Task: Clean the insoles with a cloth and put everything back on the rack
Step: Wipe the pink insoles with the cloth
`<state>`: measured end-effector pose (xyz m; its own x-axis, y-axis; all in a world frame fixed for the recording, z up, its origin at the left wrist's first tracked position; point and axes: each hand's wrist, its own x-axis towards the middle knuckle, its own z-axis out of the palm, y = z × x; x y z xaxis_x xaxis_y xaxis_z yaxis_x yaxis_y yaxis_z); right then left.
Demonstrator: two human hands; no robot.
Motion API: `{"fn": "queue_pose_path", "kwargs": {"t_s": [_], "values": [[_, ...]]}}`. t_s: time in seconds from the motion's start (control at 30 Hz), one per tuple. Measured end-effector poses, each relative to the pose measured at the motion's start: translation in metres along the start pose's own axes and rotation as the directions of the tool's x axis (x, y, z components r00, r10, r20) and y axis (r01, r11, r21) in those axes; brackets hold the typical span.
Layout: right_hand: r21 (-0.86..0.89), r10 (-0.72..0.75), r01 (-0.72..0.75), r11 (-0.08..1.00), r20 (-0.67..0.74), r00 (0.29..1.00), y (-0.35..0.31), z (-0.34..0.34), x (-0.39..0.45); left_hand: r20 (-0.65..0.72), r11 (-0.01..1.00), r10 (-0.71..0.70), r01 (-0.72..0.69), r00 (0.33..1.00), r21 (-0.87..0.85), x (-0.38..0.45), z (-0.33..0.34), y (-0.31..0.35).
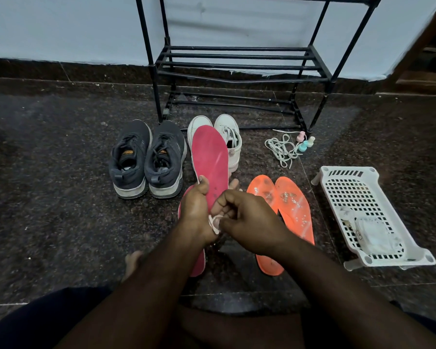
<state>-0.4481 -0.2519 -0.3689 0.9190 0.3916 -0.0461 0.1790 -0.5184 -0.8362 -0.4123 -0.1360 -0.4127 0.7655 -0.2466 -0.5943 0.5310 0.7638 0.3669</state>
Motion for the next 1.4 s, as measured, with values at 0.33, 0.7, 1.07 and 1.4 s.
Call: {"fn": "queue_pose_path", "kwargs": {"t_s": [0.33,0.7,1.07,1.4], "values": [[-0.236,-0.058,0.041,0.971,-0.065,0.996,0.003,0.001,0.005,0.011,1.0,-0.01,0.01,1.0,0.023,0.002,-0.002,-0.006],[-0.434,-0.316,0.16,0.886,-0.314,0.895,0.022,-0.013,0.022,0.102,0.993,0.066,-0.075,0.993,0.086,0.0,0.0,-0.021],[-0.292,-0.234,0.178,0.94,-0.167,0.958,0.024,-0.013,0.018,0.103,0.988,0.041,-0.056,0.994,0.144,-0.002,0.002,-0.01],[-0.326,-0.16,-0.003,0.946,-0.473,0.866,0.034,-0.029,0.034,0.066,0.973,0.041,-0.055,0.997,0.223,-0.009,0.008,-0.027]]}}
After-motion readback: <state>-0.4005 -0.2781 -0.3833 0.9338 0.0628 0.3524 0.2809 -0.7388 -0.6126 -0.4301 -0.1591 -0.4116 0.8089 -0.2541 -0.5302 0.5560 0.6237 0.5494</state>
